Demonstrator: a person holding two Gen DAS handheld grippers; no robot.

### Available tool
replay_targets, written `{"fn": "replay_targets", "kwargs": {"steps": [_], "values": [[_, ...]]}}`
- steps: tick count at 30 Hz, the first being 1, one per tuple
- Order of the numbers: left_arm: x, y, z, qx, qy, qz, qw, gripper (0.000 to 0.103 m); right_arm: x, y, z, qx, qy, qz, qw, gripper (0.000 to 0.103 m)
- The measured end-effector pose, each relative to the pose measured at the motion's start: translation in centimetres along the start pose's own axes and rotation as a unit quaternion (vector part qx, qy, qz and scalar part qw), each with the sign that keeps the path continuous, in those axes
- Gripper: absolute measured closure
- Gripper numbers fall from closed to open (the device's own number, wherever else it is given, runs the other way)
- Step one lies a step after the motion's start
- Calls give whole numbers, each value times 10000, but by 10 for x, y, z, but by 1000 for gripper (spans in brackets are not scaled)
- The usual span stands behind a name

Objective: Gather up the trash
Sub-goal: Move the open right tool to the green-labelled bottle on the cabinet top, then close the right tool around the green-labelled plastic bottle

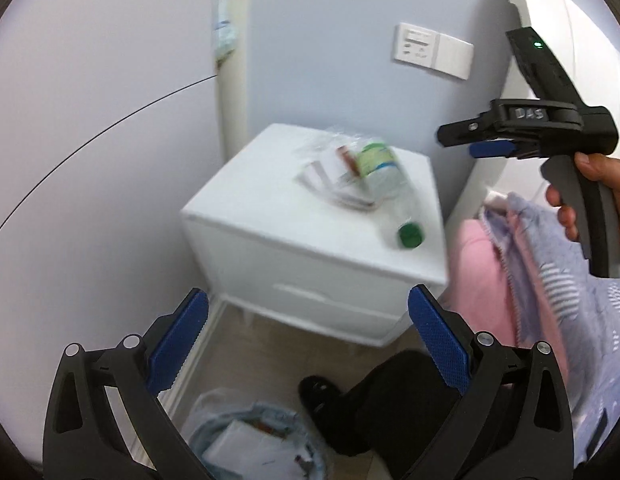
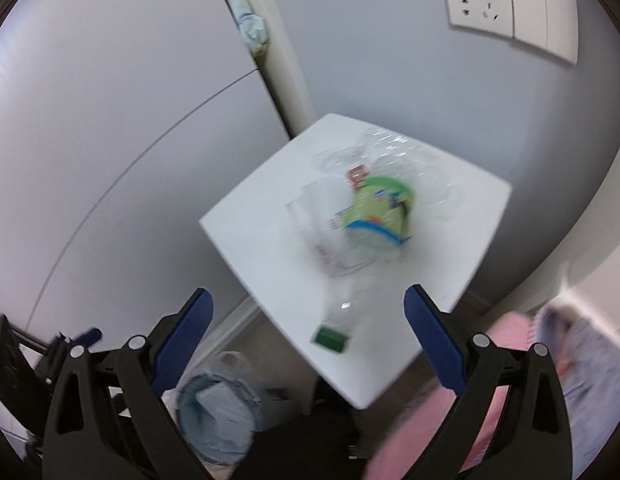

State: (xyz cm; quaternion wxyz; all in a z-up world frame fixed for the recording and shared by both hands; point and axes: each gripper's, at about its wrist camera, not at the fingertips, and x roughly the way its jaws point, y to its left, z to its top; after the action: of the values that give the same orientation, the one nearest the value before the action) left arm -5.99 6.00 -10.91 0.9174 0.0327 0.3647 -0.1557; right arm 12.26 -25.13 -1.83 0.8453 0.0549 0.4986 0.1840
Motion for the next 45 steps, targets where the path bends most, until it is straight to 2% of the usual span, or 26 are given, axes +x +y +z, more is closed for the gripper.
{"fn": "replay_targets", "kwargs": {"steps": [7, 14, 26, 35, 45], "values": [[40, -41, 45, 359, 147, -202, 9990, 6, 12, -38, 25, 397, 193, -307, 9986, 9], [90, -65, 74, 293, 448, -437, 9976, 6, 59, -65, 42, 787, 700, -193, 9942, 9], [168, -74, 96, 237, 978, -359, 9943, 6, 121, -86, 70, 1363, 1234, 76, 9829, 9], [201, -77, 109, 178, 1218, -644, 9903, 6, 144, -99, 82, 1391, 1403, 21, 9803, 10], [231, -81, 115, 287, 1445, -658, 9869, 6, 167, -93, 92, 1130, 1627, -61, 9802, 10]]}}
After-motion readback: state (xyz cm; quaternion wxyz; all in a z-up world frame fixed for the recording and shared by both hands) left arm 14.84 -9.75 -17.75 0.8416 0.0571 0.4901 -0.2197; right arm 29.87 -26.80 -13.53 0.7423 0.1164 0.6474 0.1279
